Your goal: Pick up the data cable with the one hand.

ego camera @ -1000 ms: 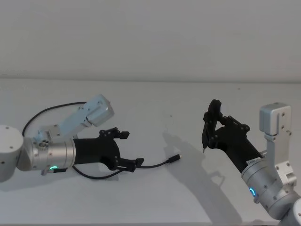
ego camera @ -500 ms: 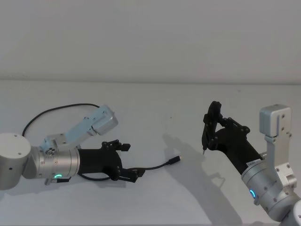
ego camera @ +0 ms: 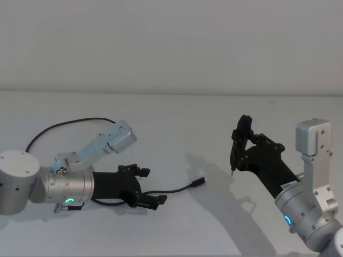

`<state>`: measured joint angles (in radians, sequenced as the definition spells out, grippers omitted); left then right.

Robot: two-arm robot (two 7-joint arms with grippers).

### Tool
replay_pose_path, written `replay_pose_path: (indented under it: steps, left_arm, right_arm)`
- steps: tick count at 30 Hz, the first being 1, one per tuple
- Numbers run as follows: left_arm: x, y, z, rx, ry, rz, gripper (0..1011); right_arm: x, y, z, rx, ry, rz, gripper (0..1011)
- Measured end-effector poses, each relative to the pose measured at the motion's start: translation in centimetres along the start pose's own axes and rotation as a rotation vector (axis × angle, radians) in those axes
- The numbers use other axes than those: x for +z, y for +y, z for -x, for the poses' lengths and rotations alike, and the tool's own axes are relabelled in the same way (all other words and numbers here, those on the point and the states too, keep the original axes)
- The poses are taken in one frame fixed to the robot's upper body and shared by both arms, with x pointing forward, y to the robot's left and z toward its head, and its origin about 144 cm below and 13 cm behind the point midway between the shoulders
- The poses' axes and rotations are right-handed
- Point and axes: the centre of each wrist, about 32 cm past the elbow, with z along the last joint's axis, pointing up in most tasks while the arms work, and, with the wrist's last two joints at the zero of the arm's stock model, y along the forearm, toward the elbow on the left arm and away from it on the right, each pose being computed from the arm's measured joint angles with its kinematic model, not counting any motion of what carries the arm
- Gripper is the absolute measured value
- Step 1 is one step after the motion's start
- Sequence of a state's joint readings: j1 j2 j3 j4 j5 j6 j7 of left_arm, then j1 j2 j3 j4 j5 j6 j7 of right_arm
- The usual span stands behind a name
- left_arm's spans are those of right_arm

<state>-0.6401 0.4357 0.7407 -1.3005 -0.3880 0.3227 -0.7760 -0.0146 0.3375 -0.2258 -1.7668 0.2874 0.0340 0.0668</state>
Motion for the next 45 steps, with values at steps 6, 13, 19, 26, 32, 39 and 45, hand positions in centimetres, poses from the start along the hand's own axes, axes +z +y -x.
replay_pose_path:
  steps: [6, 13, 19, 26, 32, 39, 45]
  left_arm:
    - [0.05, -0.22, -0.07, -0.008, 0.015, -0.008, 1001]
    - [0.03, -0.47, -0.17, -0.027, 0.014, -0.027, 1001]
    - [0.01, -0.62, -0.26, -0.039, -0.002, -0.042, 1001]
    - [-0.05, -0.80, -0.34, -0.048, -0.025, -0.058, 1001]
    - [-0.06, -0.87, -0.39, -0.052, -0.035, -0.063, 866]
    - [-0.07, -0.90, -0.43, -0.054, -0.041, -0.068, 668]
    - [-0.08, -0.92, -0.45, -0.055, -0.044, -0.070, 466]
  right_arm:
    - [0.00, 0.00, 0.00, 0.000, 0.000, 0.000, 275]
    - [0.00, 0.00, 0.00, 0.000, 0.000, 0.000, 274]
    - [0.00, 0.00, 0.00, 0.000, 0.000, 0.000, 274]
    - [0.00, 0.00, 0.00, 0.000, 0.000, 0.000, 274]
    - [0.00, 0.00, 0.00, 0.000, 0.000, 0.000, 275]
    - [0.00, 0.00, 0.00, 0.000, 0.000, 0.000, 274]
    - [0.00, 0.00, 0.00, 0.000, 0.000, 0.000, 275]
